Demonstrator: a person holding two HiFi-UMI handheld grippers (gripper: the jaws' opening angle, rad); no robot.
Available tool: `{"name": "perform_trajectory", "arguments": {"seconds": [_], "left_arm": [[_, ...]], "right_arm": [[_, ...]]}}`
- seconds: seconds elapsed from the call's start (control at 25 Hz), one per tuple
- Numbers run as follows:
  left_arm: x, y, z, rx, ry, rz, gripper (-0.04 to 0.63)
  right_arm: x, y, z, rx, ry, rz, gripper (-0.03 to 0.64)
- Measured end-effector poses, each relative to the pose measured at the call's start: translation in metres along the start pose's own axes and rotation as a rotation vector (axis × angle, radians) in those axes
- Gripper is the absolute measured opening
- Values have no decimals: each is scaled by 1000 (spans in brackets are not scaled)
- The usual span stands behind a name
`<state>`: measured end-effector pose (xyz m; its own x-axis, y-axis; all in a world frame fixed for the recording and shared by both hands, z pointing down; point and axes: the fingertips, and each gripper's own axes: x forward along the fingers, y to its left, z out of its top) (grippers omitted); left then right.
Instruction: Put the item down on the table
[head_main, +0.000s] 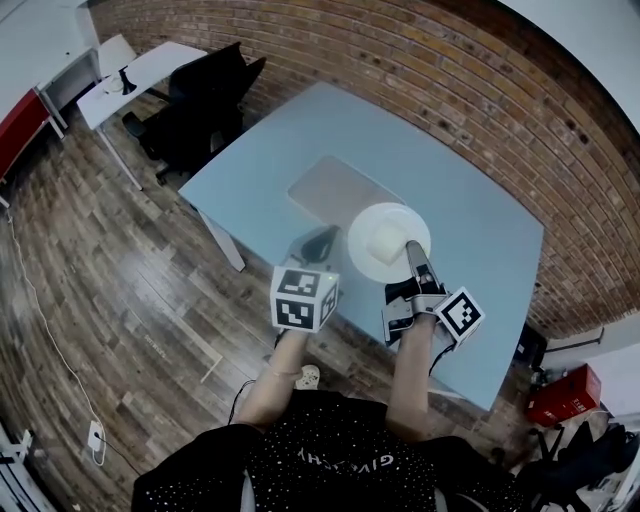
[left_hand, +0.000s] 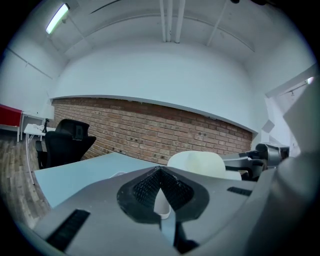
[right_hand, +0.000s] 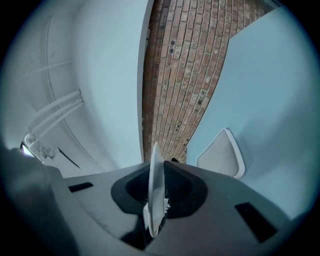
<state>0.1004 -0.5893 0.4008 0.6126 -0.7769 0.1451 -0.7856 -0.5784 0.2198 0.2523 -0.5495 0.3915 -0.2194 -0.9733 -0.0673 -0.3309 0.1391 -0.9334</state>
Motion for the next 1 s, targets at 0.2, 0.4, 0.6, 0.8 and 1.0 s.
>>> {"name": "perform_trajectory", "arguments": {"seconds": [0.2, 0.4, 0.6, 0.8, 1.0], "left_arm": [[-1, 10, -10, -21, 19, 8, 11], [-1, 12, -20, -46, 39, 13, 11], [2, 35, -28, -61, 59, 40, 11], [29, 66, -24, -75, 67, 64, 11], [67, 100, -15, -78, 86, 60, 11]], "right_arm": [[5, -7, -4, -4, 10, -24, 37], [13, -12, -4, 16, 23, -35, 37], [36, -27, -16, 25, 53, -62, 37], [82, -35, -20, 22, 78, -60, 37], [129, -57, -24, 37, 74, -105, 37]]}}
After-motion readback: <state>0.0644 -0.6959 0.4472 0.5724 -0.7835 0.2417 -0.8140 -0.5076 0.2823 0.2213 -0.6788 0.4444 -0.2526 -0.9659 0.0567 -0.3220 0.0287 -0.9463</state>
